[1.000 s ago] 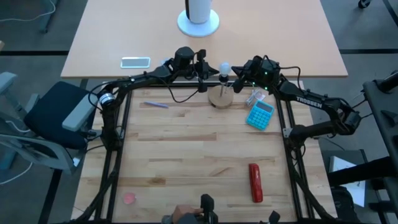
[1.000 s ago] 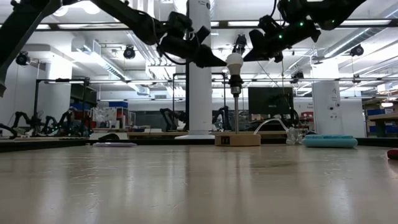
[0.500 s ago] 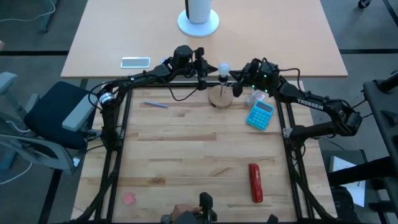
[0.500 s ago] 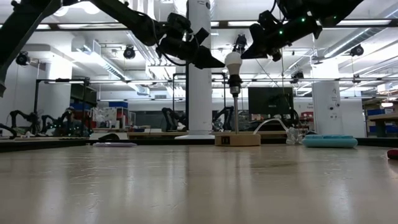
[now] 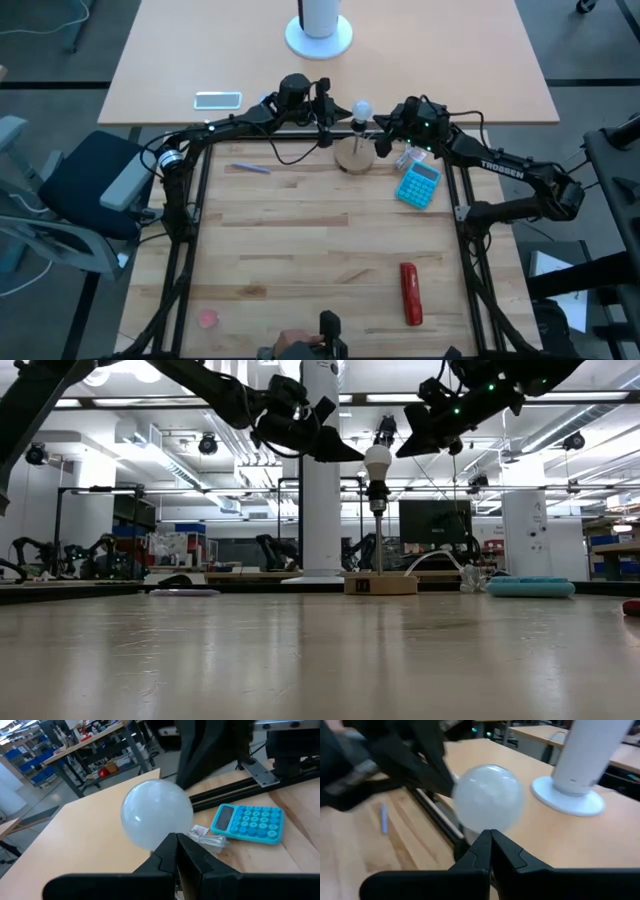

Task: Screw lightbulb
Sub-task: Insert the lightbulb into the lamp

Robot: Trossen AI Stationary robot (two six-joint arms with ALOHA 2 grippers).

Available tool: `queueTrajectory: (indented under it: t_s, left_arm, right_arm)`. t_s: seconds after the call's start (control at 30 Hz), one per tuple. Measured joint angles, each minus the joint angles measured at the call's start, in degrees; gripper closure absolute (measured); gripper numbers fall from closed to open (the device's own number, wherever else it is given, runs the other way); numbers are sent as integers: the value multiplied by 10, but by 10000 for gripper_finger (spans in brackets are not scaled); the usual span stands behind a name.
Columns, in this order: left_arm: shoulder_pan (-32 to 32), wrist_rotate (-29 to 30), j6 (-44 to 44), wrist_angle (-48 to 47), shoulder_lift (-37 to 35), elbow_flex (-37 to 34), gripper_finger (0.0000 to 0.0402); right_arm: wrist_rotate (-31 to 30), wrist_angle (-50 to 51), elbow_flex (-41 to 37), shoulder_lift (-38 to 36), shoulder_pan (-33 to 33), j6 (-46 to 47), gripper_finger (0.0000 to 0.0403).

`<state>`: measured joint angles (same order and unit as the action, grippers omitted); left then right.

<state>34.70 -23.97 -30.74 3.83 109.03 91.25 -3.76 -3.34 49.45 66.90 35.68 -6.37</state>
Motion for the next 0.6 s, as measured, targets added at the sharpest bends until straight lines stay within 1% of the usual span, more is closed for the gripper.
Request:
queueTrajectory:
  t_s: [0.1, 0.23, 0.43, 0.6]
  left_arm:
    - [1, 2, 0, -2, -3, 0, 401]
    - [1, 5, 5, 2, -5, 0, 401]
    - [1, 5, 13, 1, -7, 0, 401]
    - [1, 8, 14, 1, -10, 0, 401]
  right_arm:
    - [-30, 2, 0, -9, 4, -21, 403]
    - [-37, 1, 0, -11, 13, -36, 403]
    - [-16, 0, 0, -11, 26, -36, 403]
    - [2, -22, 0, -11, 31, -40, 403]
